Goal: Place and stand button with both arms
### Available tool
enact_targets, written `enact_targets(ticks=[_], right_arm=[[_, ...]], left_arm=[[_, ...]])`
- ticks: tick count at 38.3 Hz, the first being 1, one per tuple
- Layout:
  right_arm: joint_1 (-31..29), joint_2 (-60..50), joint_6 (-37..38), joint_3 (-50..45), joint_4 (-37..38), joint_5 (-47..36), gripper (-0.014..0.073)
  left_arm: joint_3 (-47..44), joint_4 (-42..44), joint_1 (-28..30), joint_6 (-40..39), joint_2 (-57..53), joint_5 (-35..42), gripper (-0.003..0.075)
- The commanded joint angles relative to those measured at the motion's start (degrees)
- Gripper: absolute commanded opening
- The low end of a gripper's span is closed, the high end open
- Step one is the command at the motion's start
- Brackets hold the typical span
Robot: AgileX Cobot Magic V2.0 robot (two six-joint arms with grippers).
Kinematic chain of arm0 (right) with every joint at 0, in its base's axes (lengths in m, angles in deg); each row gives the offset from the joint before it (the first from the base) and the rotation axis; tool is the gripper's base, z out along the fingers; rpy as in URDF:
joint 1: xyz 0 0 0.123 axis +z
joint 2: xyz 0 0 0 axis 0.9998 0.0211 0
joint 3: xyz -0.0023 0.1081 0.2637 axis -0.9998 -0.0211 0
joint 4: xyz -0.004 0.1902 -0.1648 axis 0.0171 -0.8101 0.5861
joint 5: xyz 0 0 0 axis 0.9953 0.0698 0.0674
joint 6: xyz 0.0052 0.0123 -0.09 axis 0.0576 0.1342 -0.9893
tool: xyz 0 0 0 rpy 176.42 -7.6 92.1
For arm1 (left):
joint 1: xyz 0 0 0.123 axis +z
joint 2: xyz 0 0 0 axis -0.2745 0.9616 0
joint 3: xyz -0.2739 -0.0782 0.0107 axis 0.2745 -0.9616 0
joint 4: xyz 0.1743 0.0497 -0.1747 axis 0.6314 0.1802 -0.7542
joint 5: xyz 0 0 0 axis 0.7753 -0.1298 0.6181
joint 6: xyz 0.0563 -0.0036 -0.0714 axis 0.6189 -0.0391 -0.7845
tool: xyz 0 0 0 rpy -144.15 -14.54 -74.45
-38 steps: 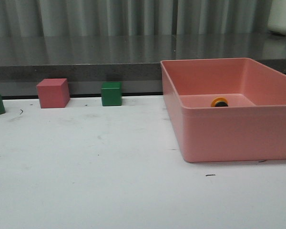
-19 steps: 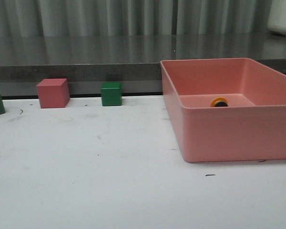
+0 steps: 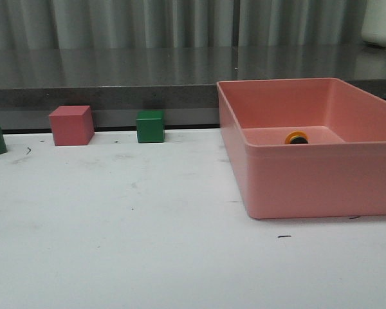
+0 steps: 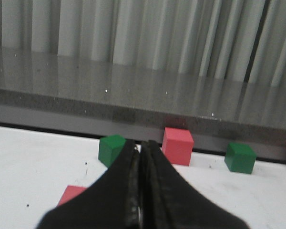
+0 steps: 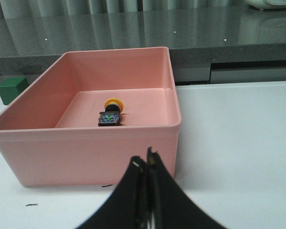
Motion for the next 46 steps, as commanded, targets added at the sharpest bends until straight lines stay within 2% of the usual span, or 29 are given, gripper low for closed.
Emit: enact_targets(ticks=[1, 7, 16, 21, 28, 31, 33, 35, 37, 40, 42, 46], right_arm=[[-0.3, -1.0, -0.4, 6.0, -0.1, -2.4, -0.007], [-0.3, 2.6, -0.4, 14.5, -0.1, 3.8, -0.007], [-0.3, 18.6, -0.4, 27.0, -0.1, 7.9, -0.007], [-0.2, 26.3, -0.4, 30.4, -0.3, 7.9, -0.0069], [-0.2, 29.7, -0.4, 31.1, -0.3, 7.9, -0.006], [-0.2, 29.7, -0.4, 30.9, -0.3, 7.9, -0.0001], [-0.2, 29.7, -0.4, 30.9, -0.3, 7.9, 0.0092], [-0.2, 29.7, -0.4, 30.9, -0.3, 7.9, 0.0201], [-0.2, 29.7, -0.4, 30.9, -0.3, 8.0, 0.0365], [-0.2, 29.7, -0.4, 30.9, -0.3, 8.0, 0.0557], [-0.2, 29.7, -0.4, 30.9, -0.3, 7.6, 0.0664], [-0.2, 29.8, -0.4, 30.9, -0.8, 4.8, 0.0642]], left_arm=[[3.9, 0.6, 0.0, 0.0, -0.9, 5.8, -0.002], [11.5, 7.7, 0.0, 0.0, 2.3, 1.3, -0.002], [21.1, 7.7, 0.0, 0.0, 14.5, -7.4, -0.002], [23.5, 7.7, 0.0, 0.0, 19.4, -7.5, -0.002], [23.8, 7.7, 0.0, 0.0, 20.0, -5.4, 0.0], [23.8, 7.7, 0.0, 0.0, 20.0, -5.4, 0.0087], [23.8, 7.7, 0.0, 0.0, 20.0, -5.7, 0.0204], [23.8, 7.7, 0.0, 0.0, 20.0, -5.9, 0.0332], [23.7, 7.3, 0.0, 0.0, 20.0, -5.8, 0.0502], [23.7, 7.3, 0.0, 0.0, 20.0, -5.8, 0.0658], [23.7, 7.3, 0.0, 0.0, 20.0, -5.8, 0.0704], [23.7, 7.3, 0.0, 0.0, 20.0, -5.8, 0.0655]])
